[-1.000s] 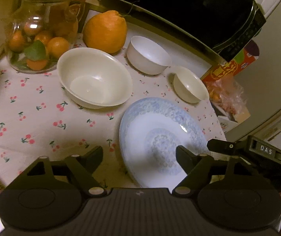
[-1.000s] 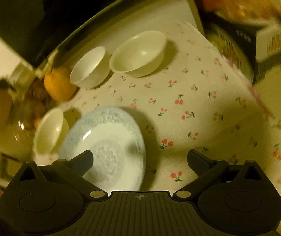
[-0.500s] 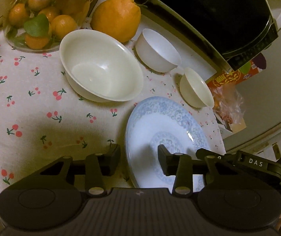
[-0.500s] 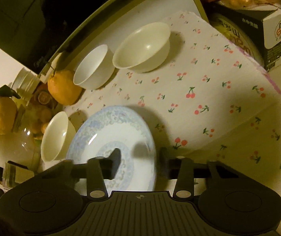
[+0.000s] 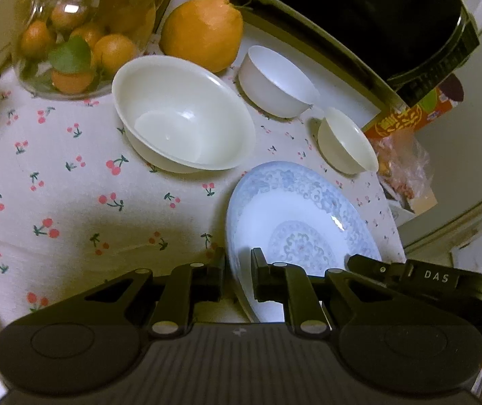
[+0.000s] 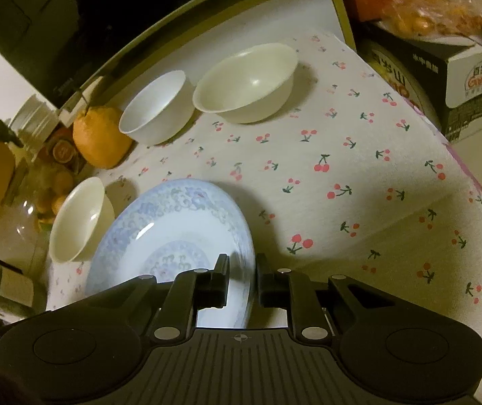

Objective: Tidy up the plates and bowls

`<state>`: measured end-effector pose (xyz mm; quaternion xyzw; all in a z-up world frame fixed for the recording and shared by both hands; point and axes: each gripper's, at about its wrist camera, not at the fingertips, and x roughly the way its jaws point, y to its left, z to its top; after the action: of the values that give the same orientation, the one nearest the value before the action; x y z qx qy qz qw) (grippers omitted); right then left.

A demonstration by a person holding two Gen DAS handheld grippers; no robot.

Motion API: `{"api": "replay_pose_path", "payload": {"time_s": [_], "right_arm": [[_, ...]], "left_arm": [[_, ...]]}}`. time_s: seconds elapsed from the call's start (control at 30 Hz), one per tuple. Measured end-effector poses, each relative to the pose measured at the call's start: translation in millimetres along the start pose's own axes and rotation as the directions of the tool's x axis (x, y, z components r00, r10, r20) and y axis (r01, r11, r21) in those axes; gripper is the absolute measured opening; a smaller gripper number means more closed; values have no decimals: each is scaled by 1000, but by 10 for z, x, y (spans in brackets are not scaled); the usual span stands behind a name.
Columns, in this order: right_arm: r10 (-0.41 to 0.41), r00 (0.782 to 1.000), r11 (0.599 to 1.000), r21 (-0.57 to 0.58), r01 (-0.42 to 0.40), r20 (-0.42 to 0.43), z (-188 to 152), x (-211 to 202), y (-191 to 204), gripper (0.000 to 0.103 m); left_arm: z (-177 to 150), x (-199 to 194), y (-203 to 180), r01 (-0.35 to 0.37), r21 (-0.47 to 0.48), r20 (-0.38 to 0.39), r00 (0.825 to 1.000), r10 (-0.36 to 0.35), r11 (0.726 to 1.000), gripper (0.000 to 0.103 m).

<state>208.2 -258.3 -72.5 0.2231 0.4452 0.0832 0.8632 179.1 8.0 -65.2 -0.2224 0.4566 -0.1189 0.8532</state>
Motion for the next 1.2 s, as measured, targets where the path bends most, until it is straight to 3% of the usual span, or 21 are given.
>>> {"api": "replay_pose_path", "payload": {"time_s": [0.57, 0.87, 1.2], "right_arm": [[23, 999, 997, -74, -26, -39, -211, -125, 316, 16], [-11, 996, 995, -99, 2, -94, -362, -22, 424, 16], [-33, 995, 993, -120, 21, -91, -368, -11, 450, 17]], "left_arm": [[-71, -251, 103, -49, 43, -10, 999, 49, 998, 13], [-121, -266, 221, -84, 43, -47, 995, 86, 996, 13], [-134, -249, 188, -92, 67, -48, 994, 96, 993, 13]]}}
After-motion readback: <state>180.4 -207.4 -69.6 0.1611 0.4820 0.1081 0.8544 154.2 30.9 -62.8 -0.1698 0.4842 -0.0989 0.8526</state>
